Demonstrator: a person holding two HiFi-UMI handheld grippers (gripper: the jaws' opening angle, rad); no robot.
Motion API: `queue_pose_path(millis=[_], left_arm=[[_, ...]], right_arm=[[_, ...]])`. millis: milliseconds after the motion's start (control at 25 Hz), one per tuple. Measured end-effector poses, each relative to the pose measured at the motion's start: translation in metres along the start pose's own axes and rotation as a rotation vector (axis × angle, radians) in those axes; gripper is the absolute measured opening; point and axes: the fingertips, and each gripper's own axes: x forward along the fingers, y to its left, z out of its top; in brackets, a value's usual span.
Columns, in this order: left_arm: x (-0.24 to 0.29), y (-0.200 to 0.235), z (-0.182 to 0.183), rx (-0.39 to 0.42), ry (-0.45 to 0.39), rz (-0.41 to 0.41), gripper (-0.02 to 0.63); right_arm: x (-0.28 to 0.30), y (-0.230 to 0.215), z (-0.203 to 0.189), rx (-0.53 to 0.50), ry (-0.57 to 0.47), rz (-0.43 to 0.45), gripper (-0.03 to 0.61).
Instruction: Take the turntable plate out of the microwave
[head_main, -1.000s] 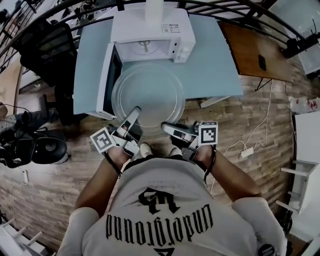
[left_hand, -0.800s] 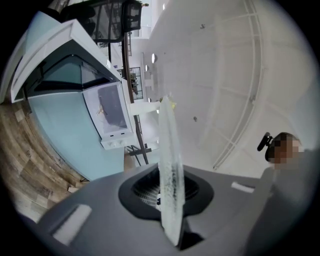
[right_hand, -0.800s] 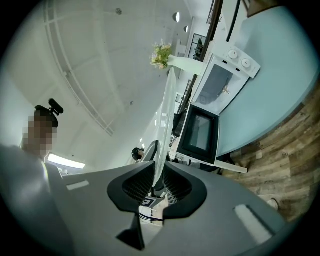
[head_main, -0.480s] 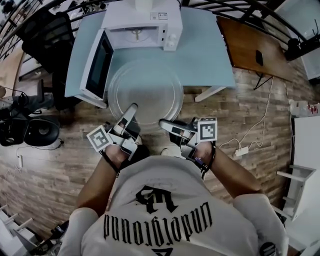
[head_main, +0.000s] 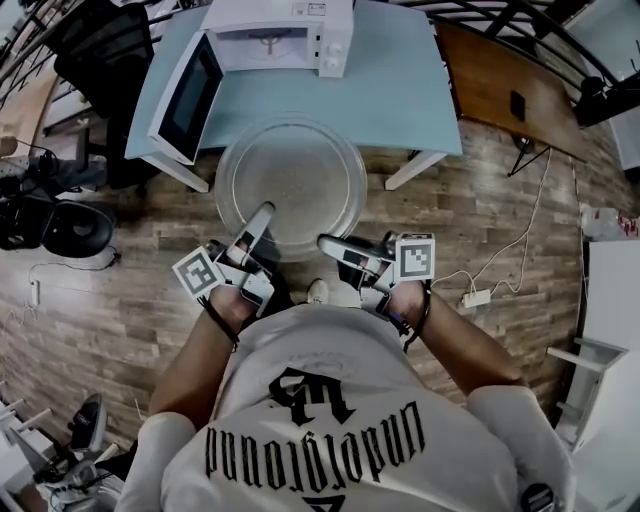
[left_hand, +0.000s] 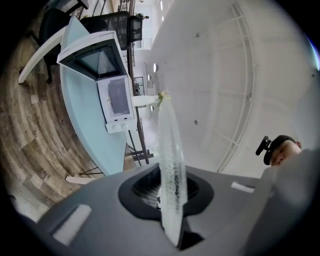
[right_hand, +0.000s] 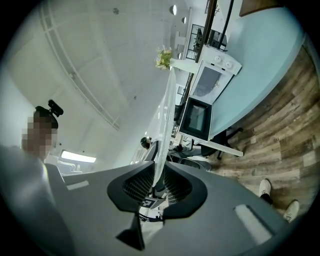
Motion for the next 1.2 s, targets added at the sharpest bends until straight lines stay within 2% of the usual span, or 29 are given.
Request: queue_pose_path(millis=[320, 1200], left_arm=[[-0.014, -0.007, -0.033, -0.004, -0.025, 0.015, 0.078], [-0.013, -0.007, -0.031, -0.009, -0.047, 0.011, 0.078]], right_arm=[[-0.025, 0.005, -0.023, 0.023, 0.014, -0.006, 0.055], [-0.024, 0.007, -0.02, 0.017, 0.024, 0.0, 0.055]])
